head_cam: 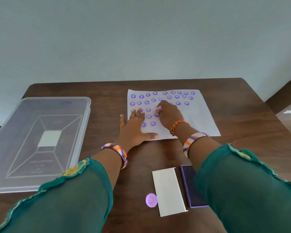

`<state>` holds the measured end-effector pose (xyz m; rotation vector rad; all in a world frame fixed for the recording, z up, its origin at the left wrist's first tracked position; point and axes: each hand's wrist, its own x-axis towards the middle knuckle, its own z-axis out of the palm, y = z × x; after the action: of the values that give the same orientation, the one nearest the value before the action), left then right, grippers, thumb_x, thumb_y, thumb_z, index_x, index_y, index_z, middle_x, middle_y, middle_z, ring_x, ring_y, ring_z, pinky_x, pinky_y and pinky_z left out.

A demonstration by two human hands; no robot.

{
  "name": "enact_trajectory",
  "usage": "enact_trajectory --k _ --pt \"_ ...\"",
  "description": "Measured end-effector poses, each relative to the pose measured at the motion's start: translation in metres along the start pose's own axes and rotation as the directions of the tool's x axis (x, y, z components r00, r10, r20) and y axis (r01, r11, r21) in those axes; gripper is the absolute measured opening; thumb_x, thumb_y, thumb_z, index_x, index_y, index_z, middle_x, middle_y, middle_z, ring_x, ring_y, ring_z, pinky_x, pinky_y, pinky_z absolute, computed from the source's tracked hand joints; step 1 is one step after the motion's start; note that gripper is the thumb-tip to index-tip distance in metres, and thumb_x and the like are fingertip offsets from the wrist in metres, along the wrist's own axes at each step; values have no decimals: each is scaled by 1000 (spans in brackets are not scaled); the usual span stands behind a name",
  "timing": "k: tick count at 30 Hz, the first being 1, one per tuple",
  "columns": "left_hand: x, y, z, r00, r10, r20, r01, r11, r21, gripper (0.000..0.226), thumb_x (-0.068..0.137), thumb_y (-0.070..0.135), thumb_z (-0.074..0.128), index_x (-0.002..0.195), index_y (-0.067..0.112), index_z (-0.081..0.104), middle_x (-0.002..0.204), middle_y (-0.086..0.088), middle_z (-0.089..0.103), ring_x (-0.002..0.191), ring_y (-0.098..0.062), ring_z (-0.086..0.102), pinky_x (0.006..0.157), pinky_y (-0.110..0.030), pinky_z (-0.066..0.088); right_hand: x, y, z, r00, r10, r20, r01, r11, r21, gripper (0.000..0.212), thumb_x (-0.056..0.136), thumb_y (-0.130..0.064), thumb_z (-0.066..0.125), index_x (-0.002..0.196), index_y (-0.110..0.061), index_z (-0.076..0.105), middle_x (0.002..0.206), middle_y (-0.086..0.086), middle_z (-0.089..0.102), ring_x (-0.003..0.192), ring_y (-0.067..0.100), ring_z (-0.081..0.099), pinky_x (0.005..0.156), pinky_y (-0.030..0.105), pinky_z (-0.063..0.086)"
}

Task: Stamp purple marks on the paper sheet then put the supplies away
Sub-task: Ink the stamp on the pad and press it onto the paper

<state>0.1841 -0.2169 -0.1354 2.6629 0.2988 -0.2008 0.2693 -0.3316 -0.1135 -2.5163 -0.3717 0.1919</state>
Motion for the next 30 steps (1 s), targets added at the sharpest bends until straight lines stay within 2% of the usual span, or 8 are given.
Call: enact_trajectory --k 2,4,8,13,22,26,28,30 --pt "-2 -1 0 1000 11 4 -11 1000 0 96 78 63 55 151 21 8 162 3 -1 149 -15 -7 116 -52 -15 -5 8 -9 974 226 -17 -180 815 551 21 90 -8 40 84 -9 60 83 7 60 76 23 54 67 30 44" --pt "-5 0 -1 1000 29 0 -29 1000 -12 96 78 63 54 151 23 7 162 4 -3 149 -15 -10 115 -52 -16 -16 19 -21 922 374 98 -294 514 806 29 89 -4 37 66 -12 53 66 3 46 57 17 41 54 26 38" --pt "-14 5 -5 997 55 -51 -54 998 16 91 80 64 51 150 27 8 162 3 -1 149 -17 -11 115 -54 -16 -43 23 -42 858 399 323 -373 53 926 20 92 -11 41 78 -6 55 62 5 38 55 14 33 54 24 31" --pt "-40 23 -15 983 121 -138 -103 986 129 93 76 70 50 150 25 16 162 1 5 149 -18 -9 114 -56 -15 -74 26 -52 886 261 383 -374 -84 924 24 91 -18 35 77 -9 53 52 1 38 52 12 31 47 21 26" --pt "-114 73 5 938 344 48 -346 912 221 107 63 73 62 145 12 28 154 -2 32 148 -20 6 117 -51 -6 -141 46 -66 906 213 365 -386 70 920 27 89 -17 37 66 -12 51 44 -4 38 45 10 32 36 15 25" --pt "-132 87 25 934 346 92 -358 916 180 111 59 71 69 144 13 29 150 -5 36 142 -24 19 115 -42 10 -164 57 -68 925 330 188 -338 490 803 31 89 -8 41 59 -11 47 53 2 37 44 11 32 40 17 27" --pt "-136 90 31 946 309 97 -323 927 191 111 60 68 70 145 10 27 150 -8 34 142 -25 19 115 -44 11 -174 64 -70 974 220 49 -208 793 573 36 88 -4 40 53 -13 45 54 1 39 48 12 35 47 20 29" --pt "-138 92 35 957 276 92 -289 938 194 109 61 66 70 146 12 26 151 -7 33 143 -24 18 114 -45 11 -184 66 -72 992 124 -15 -112 933 342 31 89 -7 42 60 -12 50 61 -3 50 57 10 44 56 22 33"
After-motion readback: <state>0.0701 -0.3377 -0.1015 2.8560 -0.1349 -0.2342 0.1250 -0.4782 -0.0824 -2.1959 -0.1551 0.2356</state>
